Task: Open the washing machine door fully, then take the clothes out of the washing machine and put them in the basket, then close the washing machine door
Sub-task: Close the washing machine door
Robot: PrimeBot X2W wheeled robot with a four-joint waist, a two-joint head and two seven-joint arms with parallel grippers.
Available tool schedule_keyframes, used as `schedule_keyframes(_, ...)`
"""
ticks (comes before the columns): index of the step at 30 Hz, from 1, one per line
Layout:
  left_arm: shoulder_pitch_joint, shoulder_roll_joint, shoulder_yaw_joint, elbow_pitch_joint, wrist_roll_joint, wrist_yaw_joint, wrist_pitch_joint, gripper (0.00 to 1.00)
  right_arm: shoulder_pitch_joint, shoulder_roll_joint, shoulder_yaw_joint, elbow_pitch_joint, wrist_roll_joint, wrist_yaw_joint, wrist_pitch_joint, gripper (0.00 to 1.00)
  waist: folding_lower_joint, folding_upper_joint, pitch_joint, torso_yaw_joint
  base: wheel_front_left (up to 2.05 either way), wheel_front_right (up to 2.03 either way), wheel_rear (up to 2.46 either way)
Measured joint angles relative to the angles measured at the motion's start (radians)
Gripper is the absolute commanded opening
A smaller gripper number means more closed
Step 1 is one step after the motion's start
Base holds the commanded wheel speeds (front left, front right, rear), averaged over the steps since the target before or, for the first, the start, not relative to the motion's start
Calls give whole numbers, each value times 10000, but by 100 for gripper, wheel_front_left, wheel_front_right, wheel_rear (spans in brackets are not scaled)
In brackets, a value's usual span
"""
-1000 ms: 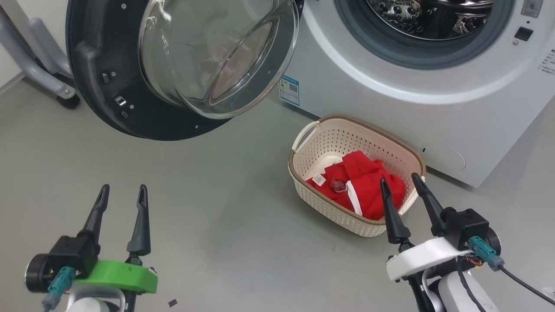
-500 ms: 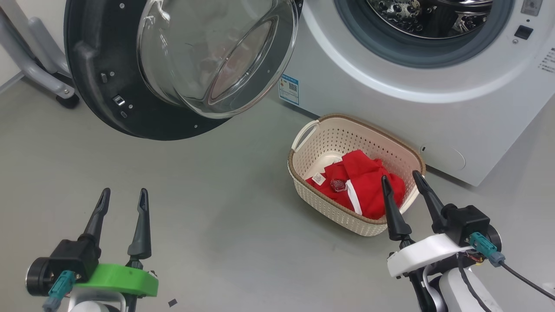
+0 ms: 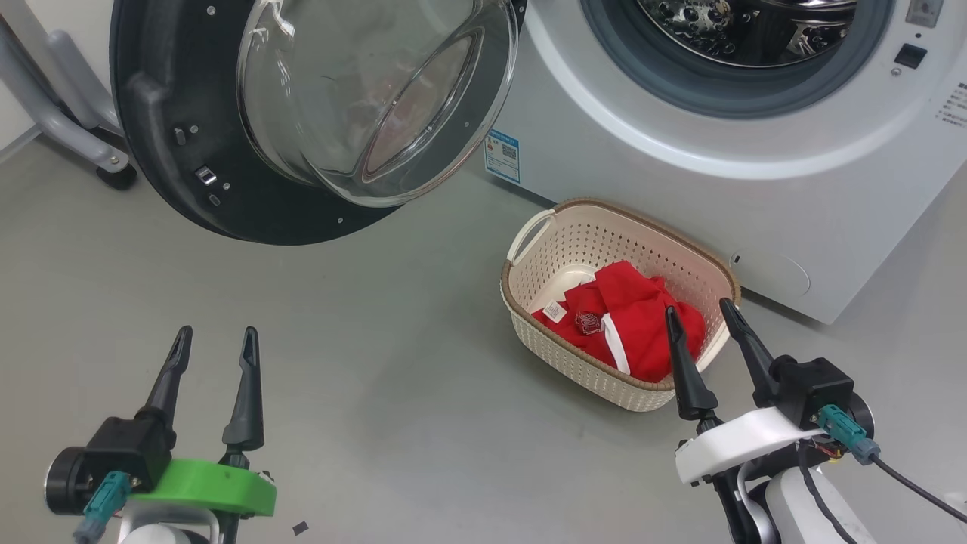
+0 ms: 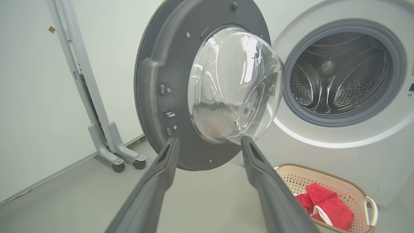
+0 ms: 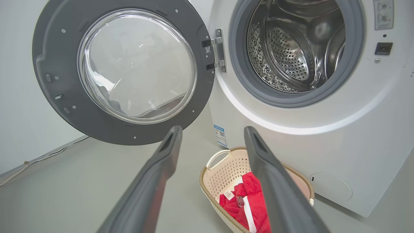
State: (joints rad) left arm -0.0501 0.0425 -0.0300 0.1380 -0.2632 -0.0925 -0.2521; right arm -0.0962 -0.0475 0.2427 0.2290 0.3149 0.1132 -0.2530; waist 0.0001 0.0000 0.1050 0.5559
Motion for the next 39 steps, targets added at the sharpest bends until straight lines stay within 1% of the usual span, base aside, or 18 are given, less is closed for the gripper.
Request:
schedule_keyframes(30, 5, -10, 48, -71, 90, -10, 0, 100, -83, -2, -61, 40, 0, 23, 0, 100, 0, 0, 40, -6, 0, 0, 0)
schedule_keyframes(31, 5, -10, 48, -71, 96, -15, 0, 65, -83, -2, -73, 36, 0, 27, 0, 100, 0, 0, 42, -8, 0, 0, 0)
schedule_keyframes(32, 5, -10, 46, -71, 98, -21, 0, 42, -83, -2, -86, 29, 0, 29, 0, 100, 0, 0, 48, -9, 0, 0, 0)
schedule_keyframes(33, 5, -10, 46, -71, 98, -21, 0, 12, -83, 0, -109, 19, 0, 29, 0, 100, 0, 0, 56, -10, 0, 0, 0)
schedule_keyframes(34, 5, -10, 44, -71, 98, -21, 0, 0, -83, -2, -127, 6, 0, 29, 0, 100, 0, 0, 67, -10, 0, 0, 0)
schedule_keyframes(39, 7, -13, 40, -165, 98, -27, 0, 0, -83, -2, -234, -165, -4, -13, 0, 100, 0, 0, 237, -10, 0, 0, 0)
